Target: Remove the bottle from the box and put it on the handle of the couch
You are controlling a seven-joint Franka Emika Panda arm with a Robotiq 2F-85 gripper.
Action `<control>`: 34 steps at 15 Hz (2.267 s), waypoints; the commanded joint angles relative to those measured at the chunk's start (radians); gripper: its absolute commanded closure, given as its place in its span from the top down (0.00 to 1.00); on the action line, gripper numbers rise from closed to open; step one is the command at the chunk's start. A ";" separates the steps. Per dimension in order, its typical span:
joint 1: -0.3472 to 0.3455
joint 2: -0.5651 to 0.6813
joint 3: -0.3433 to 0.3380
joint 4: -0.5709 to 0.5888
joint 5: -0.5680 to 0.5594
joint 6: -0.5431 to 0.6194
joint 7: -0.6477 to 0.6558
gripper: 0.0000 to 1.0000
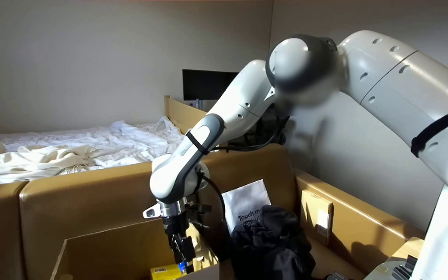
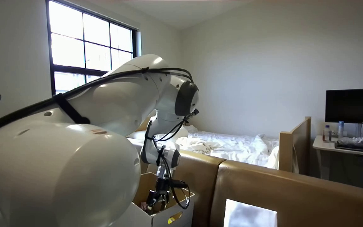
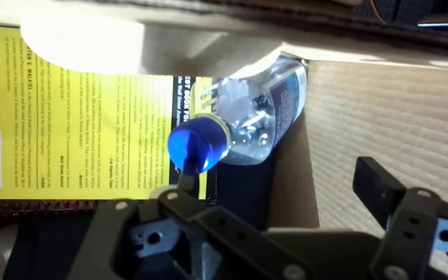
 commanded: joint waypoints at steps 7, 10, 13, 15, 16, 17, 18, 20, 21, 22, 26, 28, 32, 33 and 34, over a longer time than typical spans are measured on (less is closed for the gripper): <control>0.024 0.017 -0.043 0.058 0.012 -0.116 0.004 1.00; 0.036 0.026 -0.059 0.068 0.003 -0.102 0.006 1.00; 0.047 0.042 -0.070 0.087 -0.002 -0.099 0.007 1.00; 0.053 0.054 -0.075 0.103 -0.002 -0.098 0.011 1.00; 0.056 0.058 -0.079 0.110 -0.002 -0.097 0.014 1.00; 0.060 0.063 -0.084 0.117 -0.003 -0.098 0.022 1.00; 0.071 0.067 -0.098 0.126 -0.010 -0.098 0.042 1.00; 0.088 0.067 -0.120 0.132 -0.026 -0.086 0.068 1.00; 0.099 0.065 -0.131 0.136 -0.034 -0.086 0.086 1.00; 0.106 0.066 -0.137 0.143 -0.037 -0.088 0.100 1.00; 0.111 0.084 -0.134 0.171 -0.023 -0.100 0.130 1.00; 0.110 0.093 -0.125 0.175 -0.019 -0.099 0.128 1.00; 0.106 0.114 -0.120 0.176 -0.021 -0.103 0.117 1.00; 0.103 0.117 -0.118 0.179 -0.020 -0.107 0.112 1.00; 0.100 0.117 -0.115 0.181 -0.019 -0.112 0.103 1.00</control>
